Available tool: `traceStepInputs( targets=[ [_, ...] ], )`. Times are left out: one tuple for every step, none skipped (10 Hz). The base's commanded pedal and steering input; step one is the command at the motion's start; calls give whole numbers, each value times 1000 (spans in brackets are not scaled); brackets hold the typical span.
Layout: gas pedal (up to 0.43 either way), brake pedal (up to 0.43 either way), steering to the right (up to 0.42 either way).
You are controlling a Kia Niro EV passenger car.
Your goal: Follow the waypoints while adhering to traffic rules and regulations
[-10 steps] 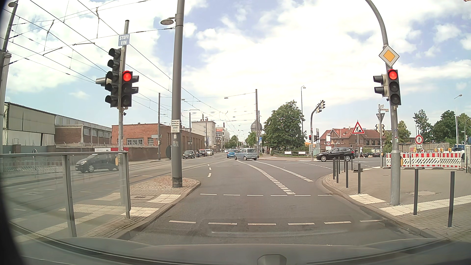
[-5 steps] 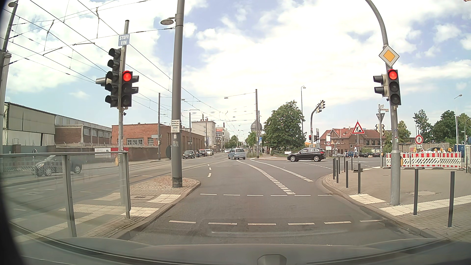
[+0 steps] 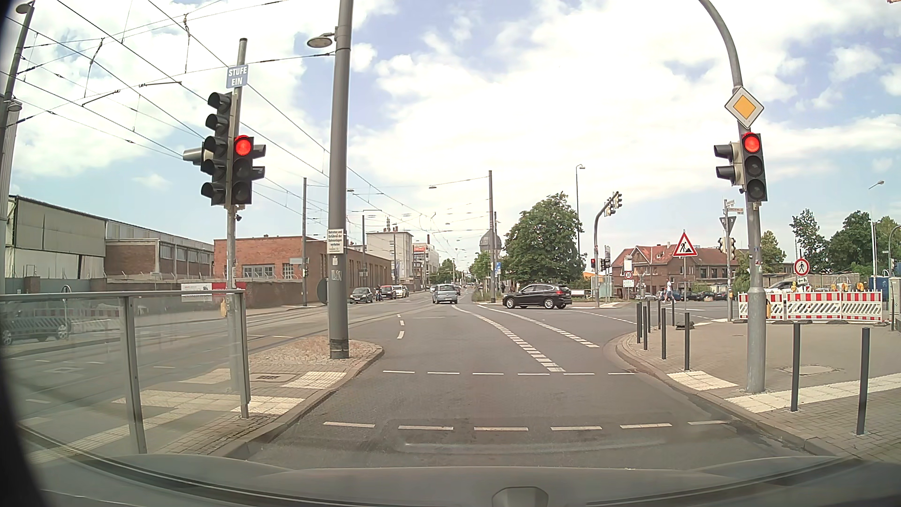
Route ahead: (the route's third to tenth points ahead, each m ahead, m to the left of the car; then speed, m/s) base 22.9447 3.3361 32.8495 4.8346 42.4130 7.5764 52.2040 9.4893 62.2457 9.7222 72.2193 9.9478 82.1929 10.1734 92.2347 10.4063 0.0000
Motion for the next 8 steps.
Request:
traceStepInputs(
  targets=[
    [0, 293, -11],
    [0, 293, -11],
    [0, 293, -11],
    [0, 293, -12],
    [0, 293, -12],
    [0, 293, -12],
    [0, 293, -13],
    [0, 293, -12]
  ],
)
